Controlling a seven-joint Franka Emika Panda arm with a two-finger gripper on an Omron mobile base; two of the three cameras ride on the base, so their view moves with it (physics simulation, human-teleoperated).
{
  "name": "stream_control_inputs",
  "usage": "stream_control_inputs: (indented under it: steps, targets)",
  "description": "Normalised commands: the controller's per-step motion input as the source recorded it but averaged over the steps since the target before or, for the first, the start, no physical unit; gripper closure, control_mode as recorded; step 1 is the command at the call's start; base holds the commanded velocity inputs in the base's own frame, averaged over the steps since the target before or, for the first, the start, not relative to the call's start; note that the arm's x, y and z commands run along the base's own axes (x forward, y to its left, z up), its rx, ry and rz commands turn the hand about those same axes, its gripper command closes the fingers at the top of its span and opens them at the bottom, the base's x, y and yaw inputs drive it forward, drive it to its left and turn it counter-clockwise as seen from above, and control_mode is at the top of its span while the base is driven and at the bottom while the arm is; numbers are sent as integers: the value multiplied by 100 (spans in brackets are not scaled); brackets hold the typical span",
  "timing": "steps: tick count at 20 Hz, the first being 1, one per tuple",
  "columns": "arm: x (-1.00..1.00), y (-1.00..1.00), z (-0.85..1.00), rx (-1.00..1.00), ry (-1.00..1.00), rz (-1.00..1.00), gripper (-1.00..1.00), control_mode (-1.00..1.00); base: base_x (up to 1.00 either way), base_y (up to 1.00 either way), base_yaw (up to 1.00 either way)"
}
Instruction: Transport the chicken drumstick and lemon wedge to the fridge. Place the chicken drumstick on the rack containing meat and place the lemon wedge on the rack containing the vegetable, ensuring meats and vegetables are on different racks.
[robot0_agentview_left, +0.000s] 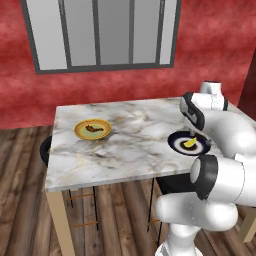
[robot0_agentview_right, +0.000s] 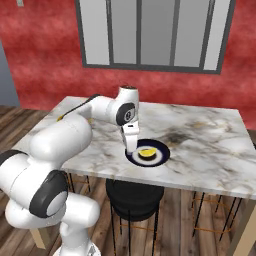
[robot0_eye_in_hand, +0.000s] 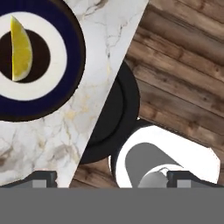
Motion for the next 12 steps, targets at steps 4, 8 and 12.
stream_control_inputs:
  steps: [4,8,12]
  targets:
    - [36,-38,-38,4,0,0,-100,-100,0,0,0]
    - [44,-30,-19,4,-1,0,-100,-100,0,0,0]
    - [42,-21,-20,3,-5,1,-100,-100,0,0,0]
